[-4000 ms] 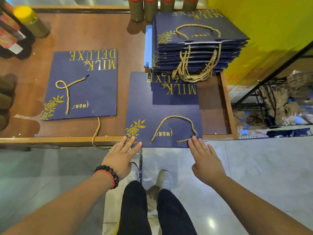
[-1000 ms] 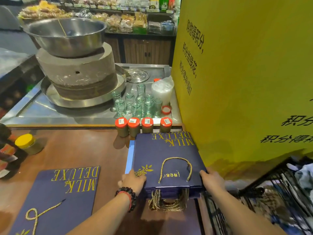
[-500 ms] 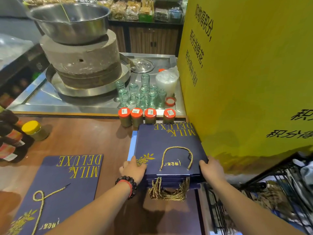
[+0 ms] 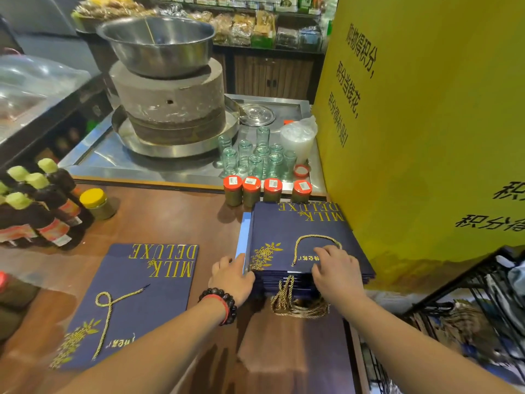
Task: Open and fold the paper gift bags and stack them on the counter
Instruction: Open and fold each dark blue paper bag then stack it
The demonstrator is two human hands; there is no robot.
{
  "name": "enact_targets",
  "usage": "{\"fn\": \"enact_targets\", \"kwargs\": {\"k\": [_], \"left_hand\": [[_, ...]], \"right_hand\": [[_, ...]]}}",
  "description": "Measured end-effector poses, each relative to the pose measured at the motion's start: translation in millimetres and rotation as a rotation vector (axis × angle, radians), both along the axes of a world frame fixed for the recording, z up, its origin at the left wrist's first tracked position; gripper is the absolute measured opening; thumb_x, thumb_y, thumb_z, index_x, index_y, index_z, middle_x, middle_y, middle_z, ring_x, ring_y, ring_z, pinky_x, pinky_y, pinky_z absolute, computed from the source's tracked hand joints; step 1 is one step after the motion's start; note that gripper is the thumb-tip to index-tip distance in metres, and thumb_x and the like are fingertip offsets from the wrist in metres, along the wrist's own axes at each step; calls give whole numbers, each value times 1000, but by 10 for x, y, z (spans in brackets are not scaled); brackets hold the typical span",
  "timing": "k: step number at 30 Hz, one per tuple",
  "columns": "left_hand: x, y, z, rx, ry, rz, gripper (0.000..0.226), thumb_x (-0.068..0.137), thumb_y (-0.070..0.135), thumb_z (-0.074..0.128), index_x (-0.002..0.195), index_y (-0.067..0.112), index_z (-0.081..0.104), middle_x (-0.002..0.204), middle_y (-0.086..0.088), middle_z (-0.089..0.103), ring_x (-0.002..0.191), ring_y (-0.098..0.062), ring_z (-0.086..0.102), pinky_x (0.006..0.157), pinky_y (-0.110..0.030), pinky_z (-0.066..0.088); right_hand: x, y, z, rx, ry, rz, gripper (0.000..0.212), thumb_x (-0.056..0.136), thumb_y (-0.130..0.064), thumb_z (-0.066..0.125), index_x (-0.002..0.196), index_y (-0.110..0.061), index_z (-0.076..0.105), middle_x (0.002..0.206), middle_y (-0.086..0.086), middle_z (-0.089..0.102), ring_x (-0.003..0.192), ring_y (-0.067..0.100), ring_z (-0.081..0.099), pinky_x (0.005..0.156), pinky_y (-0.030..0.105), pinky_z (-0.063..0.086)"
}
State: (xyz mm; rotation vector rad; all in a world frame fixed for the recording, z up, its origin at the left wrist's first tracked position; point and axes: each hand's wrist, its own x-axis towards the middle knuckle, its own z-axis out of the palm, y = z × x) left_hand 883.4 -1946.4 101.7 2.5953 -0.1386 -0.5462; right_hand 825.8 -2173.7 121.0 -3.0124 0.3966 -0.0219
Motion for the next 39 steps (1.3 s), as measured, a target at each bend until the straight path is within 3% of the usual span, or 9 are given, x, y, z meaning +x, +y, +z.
{"fn": "enact_targets", "kwargs": {"k": [4, 11, 16, 21, 27, 30, 33, 37, 39], "left_hand": [[-14, 473, -79, 30, -43, -58, 44, 96, 35, 40, 138, 20, 41, 142, -6, 37, 134, -27, 28, 105, -37, 33], [-25, 1732, -347, 76, 12, -117, 42, 97, 36, 38, 135, 19, 43, 138, -3, 42, 131, -26, 31, 103, -40, 38], [-11, 2717, -621, 120, 75, -65, 44, 95, 35, 40, 137, 20, 42, 137, -6, 42, 129, -30, 34, 102, -40, 38], [-104, 3556, -955, 175, 178, 17, 45, 93, 34, 42, 137, 24, 42, 140, -11, 40, 129, -34, 33, 106, -39, 33], [-302, 4110, -1385, 178, 362, 134, 75, 84, 40, 56, 149, 30, 20, 141, -14, 35, 132, -37, 33, 108, -35, 30], [-391, 4115, -1482, 152, 359, 164, 83, 75, 49, 61, 146, 28, 24, 128, -13, 41, 122, -38, 43, 101, -32, 36], [-425, 4064, -1487, 112, 326, 205, 78, 74, 42, 70, 142, 32, 31, 127, -11, 40, 118, -35, 44, 100, -30, 37], [-431, 4088, -1436, 106, 231, 199, 71, 71, 33, 70, 135, 28, 39, 111, -4, 27, 106, -33, 42, 96, -32, 42], [-419, 4092, -1356, 120, 209, 151, 68, 72, 36, 71, 133, 29, 41, 107, -3, 25, 106, -32, 41, 94, -31, 42]], "right_hand": [[17, 462, -70, -3, -5, 77, 36, 88, -27, 53, 123, -21, 62, 117, -2, 63, 109, 25, 57, 90, 41, 42], [-43, 1636, -349, -95, 8, 81, 27, 72, -29, 54, 92, -19, 69, 88, 0, 66, 80, 28, 63, 67, 38, 46], [-68, 2595, -680, -61, 150, 107, 30, 71, -32, 66, 99, -21, 68, 91, 0, 66, 85, 26, 64, 71, 38, 46], [-133, 3326, -997, 71, 328, 95, 32, 85, -33, 47, 115, -25, 55, 115, 0, 61, 110, 27, 56, 86, 40, 41], [-277, 3746, -1415, 512, 601, -264, 56, 84, -40, 51, 135, -24, 34, 133, 9, 51, 119, 35, 52, 94, 42, 46], [-295, 3889, -1508, 649, 570, -385, 65, 79, -41, 57, 137, -23, 34, 133, 10, 48, 120, 36, 51, 96, 41, 45], [-271, 3930, -1524, 784, 433, -523, 71, 65, -43, 61, 131, -24, 43, 127, 7, 56, 111, 32, 58, 93, 42, 50], [-213, 3834, -1400, 789, 341, -670, 67, 83, -25, 64, 142, -11, 37, 130, 12, 55, 115, 34, 55, 89, 36, 45], [-193, 3758, -1339, 803, 350, -666, 51, 91, -25, 59, 138, -9, 44, 127, 11, 58, 107, 29, 57, 79, 30, 44]]}}
